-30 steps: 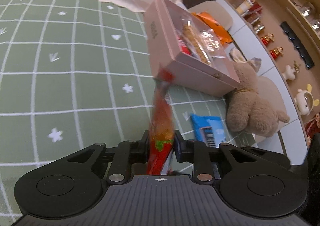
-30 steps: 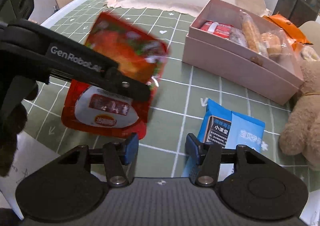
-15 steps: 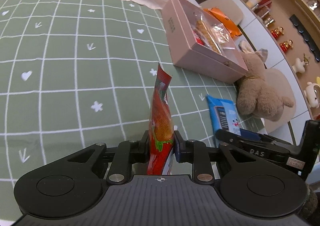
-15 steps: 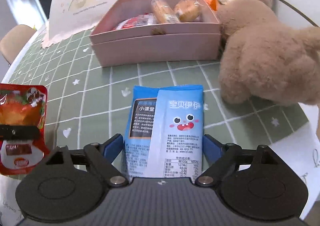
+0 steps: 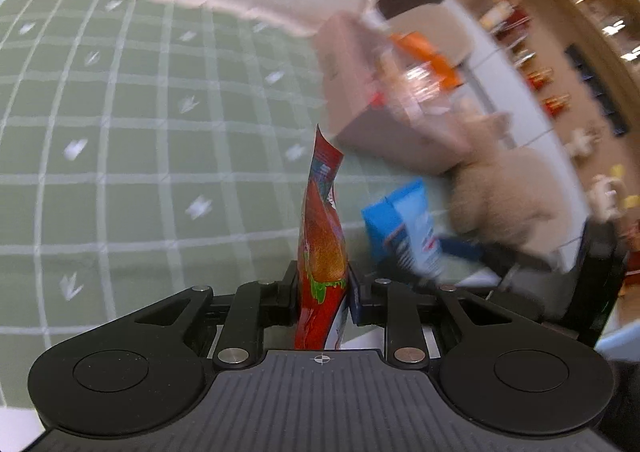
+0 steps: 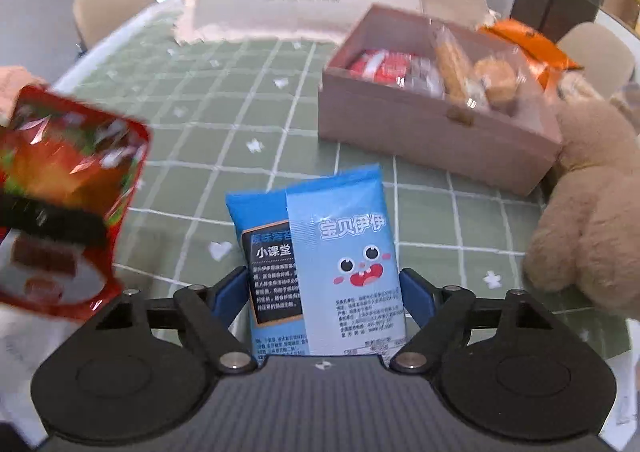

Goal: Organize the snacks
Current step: 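Carry red packet with left tool while right tool carries blue packet toward pink box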

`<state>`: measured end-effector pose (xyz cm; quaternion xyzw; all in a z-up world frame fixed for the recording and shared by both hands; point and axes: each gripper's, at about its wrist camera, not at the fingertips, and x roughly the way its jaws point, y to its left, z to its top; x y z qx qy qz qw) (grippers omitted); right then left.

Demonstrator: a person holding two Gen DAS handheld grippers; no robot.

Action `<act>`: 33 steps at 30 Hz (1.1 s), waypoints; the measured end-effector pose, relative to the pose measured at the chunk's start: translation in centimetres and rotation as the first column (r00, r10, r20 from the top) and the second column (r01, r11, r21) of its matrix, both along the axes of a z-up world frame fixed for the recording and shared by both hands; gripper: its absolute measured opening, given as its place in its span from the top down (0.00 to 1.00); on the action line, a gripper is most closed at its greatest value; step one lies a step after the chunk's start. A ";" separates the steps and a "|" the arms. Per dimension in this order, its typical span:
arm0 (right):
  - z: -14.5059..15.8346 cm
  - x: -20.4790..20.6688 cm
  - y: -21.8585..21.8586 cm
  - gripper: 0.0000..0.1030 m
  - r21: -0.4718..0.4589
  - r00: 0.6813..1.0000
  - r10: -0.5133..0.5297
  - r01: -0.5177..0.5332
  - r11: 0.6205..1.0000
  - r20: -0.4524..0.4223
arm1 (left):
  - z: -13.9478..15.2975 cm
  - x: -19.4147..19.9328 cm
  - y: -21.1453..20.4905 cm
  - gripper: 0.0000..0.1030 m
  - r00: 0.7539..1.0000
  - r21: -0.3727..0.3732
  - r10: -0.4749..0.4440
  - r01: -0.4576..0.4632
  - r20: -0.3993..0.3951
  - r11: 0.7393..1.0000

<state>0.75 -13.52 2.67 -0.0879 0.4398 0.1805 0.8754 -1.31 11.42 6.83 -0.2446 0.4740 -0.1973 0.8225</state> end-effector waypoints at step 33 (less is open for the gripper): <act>20.6 12.0 -8.5 0.18 0.202 0.959 -0.167 0.122 0.972 0.228 | 5.9 8.3 1.5 0.68 0.949 0.031 0.206 -0.220 0.236 0.975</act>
